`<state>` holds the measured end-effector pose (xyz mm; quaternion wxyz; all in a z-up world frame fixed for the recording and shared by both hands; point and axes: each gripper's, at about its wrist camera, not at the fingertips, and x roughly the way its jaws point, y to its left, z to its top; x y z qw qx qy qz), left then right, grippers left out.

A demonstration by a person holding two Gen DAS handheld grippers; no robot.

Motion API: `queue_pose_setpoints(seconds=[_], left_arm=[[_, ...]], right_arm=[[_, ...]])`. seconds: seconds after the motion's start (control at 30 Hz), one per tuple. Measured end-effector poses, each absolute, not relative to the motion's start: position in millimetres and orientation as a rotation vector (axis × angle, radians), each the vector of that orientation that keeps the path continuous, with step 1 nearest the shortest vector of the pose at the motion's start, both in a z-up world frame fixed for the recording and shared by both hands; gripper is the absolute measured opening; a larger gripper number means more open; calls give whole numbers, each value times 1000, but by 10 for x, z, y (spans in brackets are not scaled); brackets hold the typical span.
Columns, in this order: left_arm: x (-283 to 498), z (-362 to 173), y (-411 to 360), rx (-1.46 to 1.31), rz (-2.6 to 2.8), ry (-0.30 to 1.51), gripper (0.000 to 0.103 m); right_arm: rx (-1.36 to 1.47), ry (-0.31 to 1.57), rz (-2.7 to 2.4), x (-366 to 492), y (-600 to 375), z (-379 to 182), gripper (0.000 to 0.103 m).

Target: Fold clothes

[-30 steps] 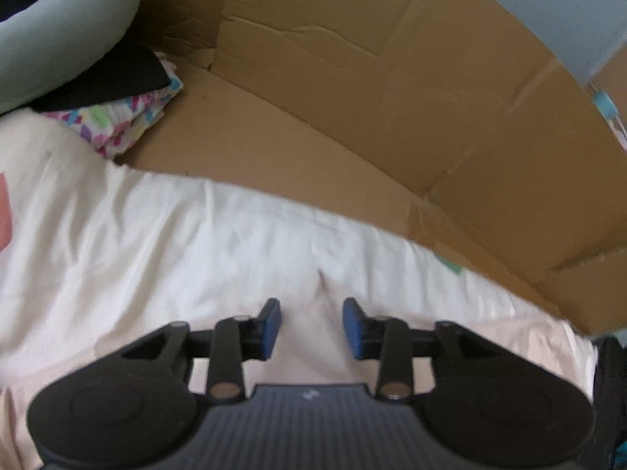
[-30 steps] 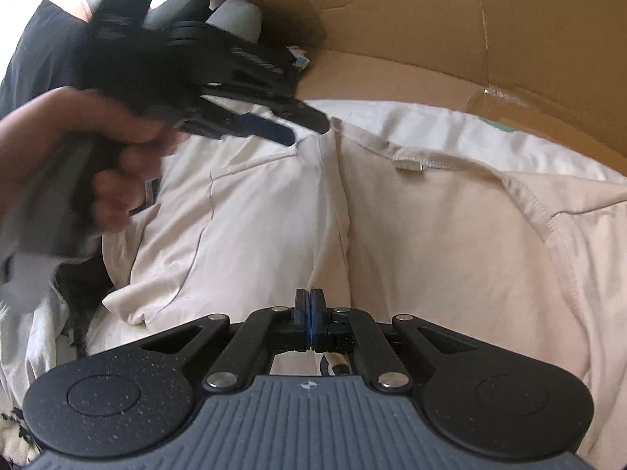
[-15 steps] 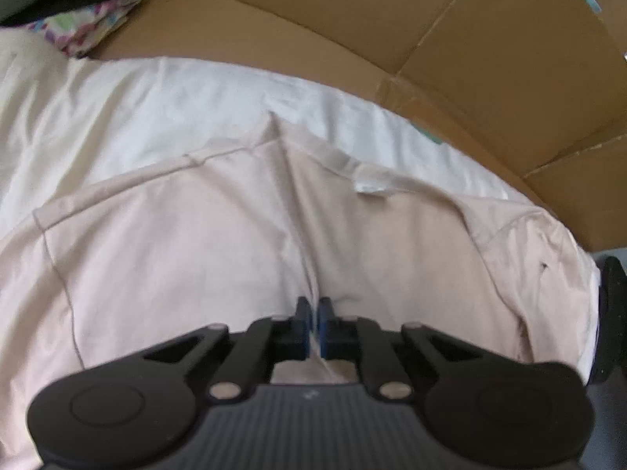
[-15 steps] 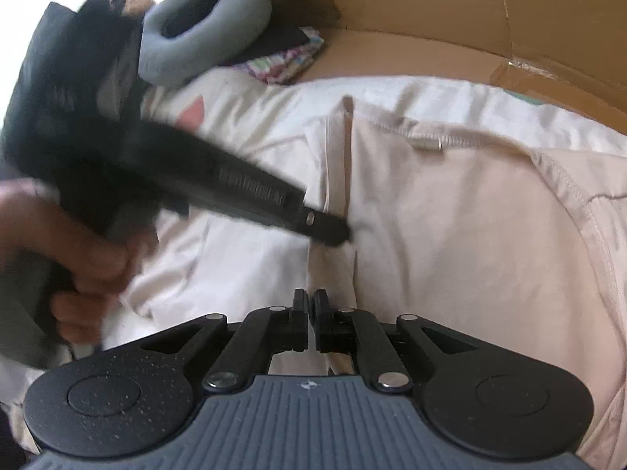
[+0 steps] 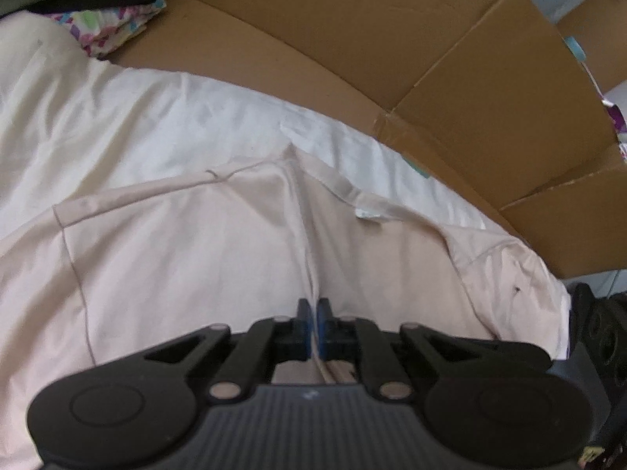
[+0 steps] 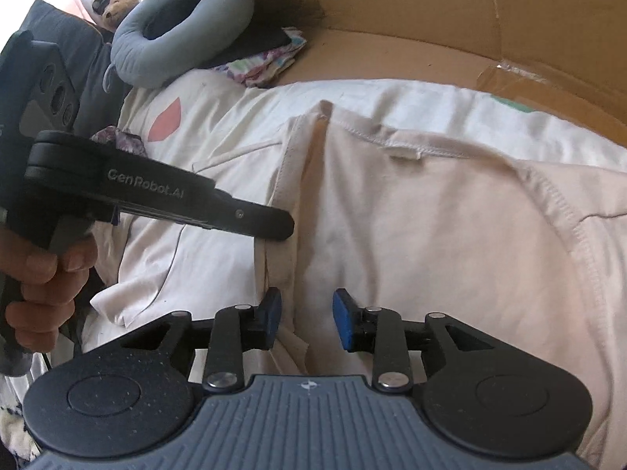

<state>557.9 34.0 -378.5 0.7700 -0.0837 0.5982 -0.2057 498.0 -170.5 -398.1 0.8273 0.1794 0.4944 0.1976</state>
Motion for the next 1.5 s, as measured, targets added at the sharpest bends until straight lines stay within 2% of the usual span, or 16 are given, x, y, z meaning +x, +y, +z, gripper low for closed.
queue_pose_setpoints(seconds=[0.07, 0.37, 0.53, 0.63, 0.7, 0.77, 0.83, 1.27, 1.5], left_arm=[[5574, -3816, 357, -173, -434, 1295, 3], [5498, -3920, 309, -52, -419, 1262, 4], [5486, -3936, 388, -117, -405, 1258, 4], [5479, -3918, 446, -157, -400, 1256, 4], [5481, -3903, 478, -181, -400, 1253, 5], [5495, -3860, 519, -193, -395, 1232, 6], [5525, -3806, 595, -182, -370, 1197, 12], [5622, -3794, 1001, 69, -226, 1094, 17], [5580, -3869, 903, 212, -264, 1093, 26]], right_arm=[[374, 1049, 423, 4963, -1670, -3982, 40], [197, 998, 439, 4930, -1437, -3852, 40], [271, 974, 408, 4942, -1519, -3824, 40], [205, 990, 447, 4948, -1380, -3844, 38], [125, 1012, 463, 4939, -1253, -3888, 32], [96, 1018, 453, 4944, -1214, -3909, 17], [96, 1025, 443, 4950, -1212, -3908, 9], [272, 983, 418, 5021, -1592, -3637, 12], [364, 1006, 339, 5179, -1733, -3730, 12]])
